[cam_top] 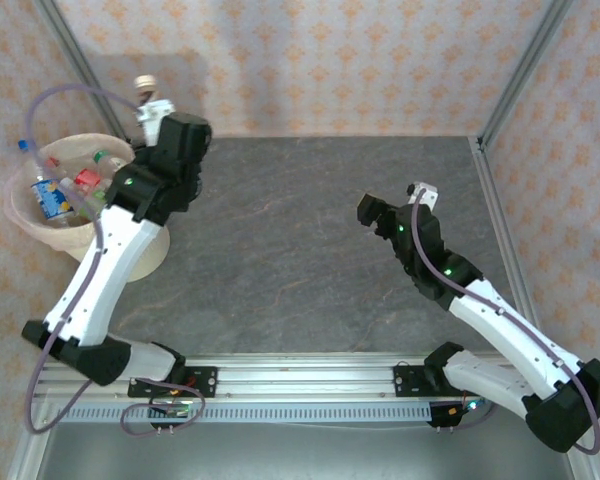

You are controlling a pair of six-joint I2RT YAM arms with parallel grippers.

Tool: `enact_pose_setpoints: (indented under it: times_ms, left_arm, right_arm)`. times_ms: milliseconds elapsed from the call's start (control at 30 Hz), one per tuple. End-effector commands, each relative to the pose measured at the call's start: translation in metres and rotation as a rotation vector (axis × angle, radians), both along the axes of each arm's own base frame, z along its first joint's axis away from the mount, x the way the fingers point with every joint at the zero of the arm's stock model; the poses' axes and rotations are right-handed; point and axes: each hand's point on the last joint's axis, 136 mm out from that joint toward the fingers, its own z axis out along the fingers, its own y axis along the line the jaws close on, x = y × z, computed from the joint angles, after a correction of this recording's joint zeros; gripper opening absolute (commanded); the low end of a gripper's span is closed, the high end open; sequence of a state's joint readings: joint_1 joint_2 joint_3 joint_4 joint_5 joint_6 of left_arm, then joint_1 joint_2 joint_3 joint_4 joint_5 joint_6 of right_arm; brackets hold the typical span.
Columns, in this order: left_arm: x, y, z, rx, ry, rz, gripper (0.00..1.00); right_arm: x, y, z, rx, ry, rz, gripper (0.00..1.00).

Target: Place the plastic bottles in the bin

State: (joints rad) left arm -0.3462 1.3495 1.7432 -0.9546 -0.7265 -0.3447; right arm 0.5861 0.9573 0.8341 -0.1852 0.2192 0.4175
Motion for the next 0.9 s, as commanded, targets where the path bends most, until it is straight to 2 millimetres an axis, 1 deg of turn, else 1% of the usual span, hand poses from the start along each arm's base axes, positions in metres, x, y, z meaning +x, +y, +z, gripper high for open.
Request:
enact_pose_setpoints:
  times_ms: [0,100,267,400,467,600,700,833,867]
  left_arm:
    - [-0.055,0.058,0.013,0.044,-0.062,0.277,0.47]
    - [-0.073,0.085,0.009,0.063,-0.045,0.407,0.45]
    - [-0.081,0.118,-0.014,0.003,0.013,0.541,0.43]
    - [-0.087,0.132,-0.029,-0.055,-0.030,0.640,0.44]
    - [-0.088,0.140,-0.039,-0.084,-0.037,0.688,0.45]
    - [-0.101,0.154,-0.054,-0.114,-0.043,0.796,0.46]
    - [-0.107,0.160,-0.065,-0.133,-0.037,0.832,0.50]
    - [-0.102,0.165,-0.077,-0.180,-0.005,0.825,0.66]
    - [-0.102,0.165,-0.077,-0.187,-0.002,0.823,0.72]
  right_arm:
    - [0.006,0.008,-0.001,0.024,0.000,0.019,0.99]
    - [0.010,0.014,0.001,0.037,0.005,0.036,0.99]
    - [0.015,0.024,0.005,0.054,0.015,0.066,0.99]
    - [0.017,0.030,0.011,0.066,0.020,0.085,0.99]
    - [0.018,0.032,0.014,0.070,0.021,0.092,0.99]
    - [0.019,0.034,0.018,0.073,0.026,0.098,1.00]
    - [0.020,0.035,0.018,0.085,0.027,0.095,1.00]
    - [0.021,0.038,0.016,0.093,0.033,0.098,1.00]
    - [0.022,0.038,0.016,0.094,0.034,0.099,1.00]
